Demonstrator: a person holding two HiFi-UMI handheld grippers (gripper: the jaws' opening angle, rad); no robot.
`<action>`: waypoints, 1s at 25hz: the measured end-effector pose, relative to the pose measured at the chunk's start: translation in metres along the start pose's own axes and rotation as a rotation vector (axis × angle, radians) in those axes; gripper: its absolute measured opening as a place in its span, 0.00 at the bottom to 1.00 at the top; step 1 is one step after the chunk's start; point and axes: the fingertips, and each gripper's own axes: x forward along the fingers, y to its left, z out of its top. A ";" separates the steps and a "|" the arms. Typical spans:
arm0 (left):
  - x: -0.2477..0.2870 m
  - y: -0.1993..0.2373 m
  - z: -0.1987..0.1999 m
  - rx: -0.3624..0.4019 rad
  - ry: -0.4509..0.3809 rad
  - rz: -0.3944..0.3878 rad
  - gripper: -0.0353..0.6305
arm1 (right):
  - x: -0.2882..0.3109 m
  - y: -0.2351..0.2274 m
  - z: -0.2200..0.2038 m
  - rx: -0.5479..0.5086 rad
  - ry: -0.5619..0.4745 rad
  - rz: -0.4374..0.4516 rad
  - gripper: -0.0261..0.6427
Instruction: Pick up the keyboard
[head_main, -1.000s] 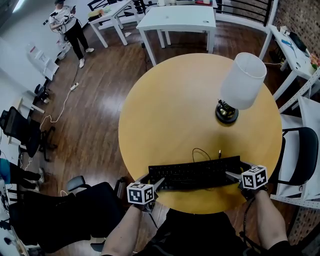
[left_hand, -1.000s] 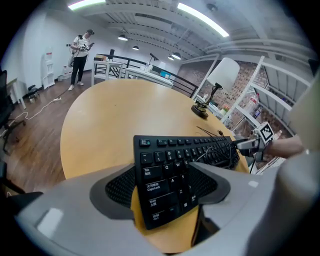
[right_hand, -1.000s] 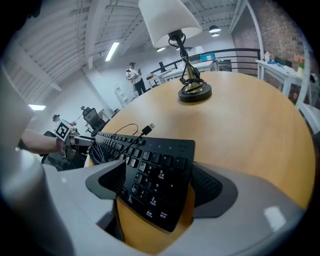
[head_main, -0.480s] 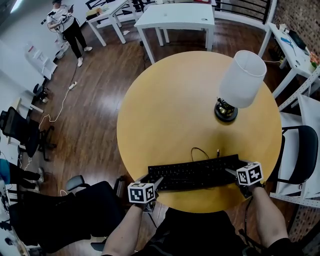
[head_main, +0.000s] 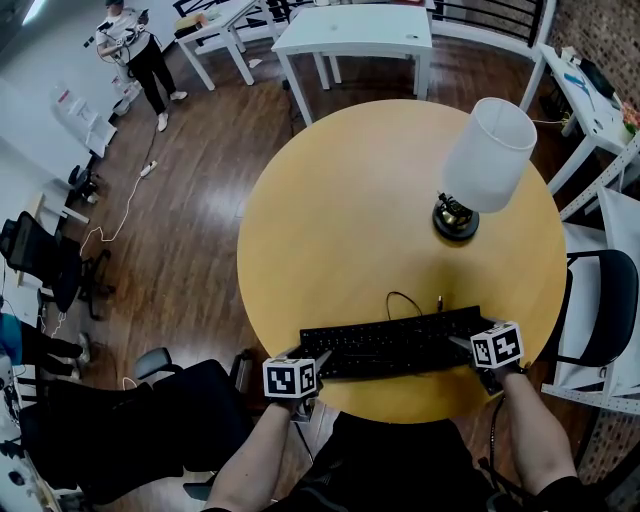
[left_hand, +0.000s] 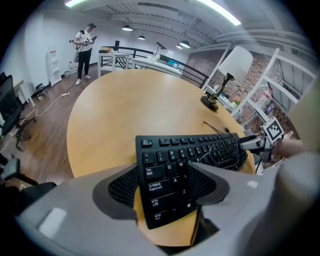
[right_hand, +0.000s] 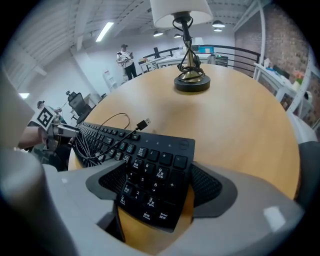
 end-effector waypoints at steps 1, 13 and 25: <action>-0.001 0.000 0.000 -0.002 -0.004 0.004 0.51 | 0.000 0.000 0.000 0.000 0.000 -0.004 0.64; -0.018 -0.005 0.018 0.043 -0.103 0.018 0.50 | -0.015 0.000 0.005 0.082 -0.132 -0.025 0.57; -0.001 0.000 0.004 0.041 -0.081 -0.002 0.51 | -0.007 -0.004 0.001 0.051 -0.099 -0.008 0.58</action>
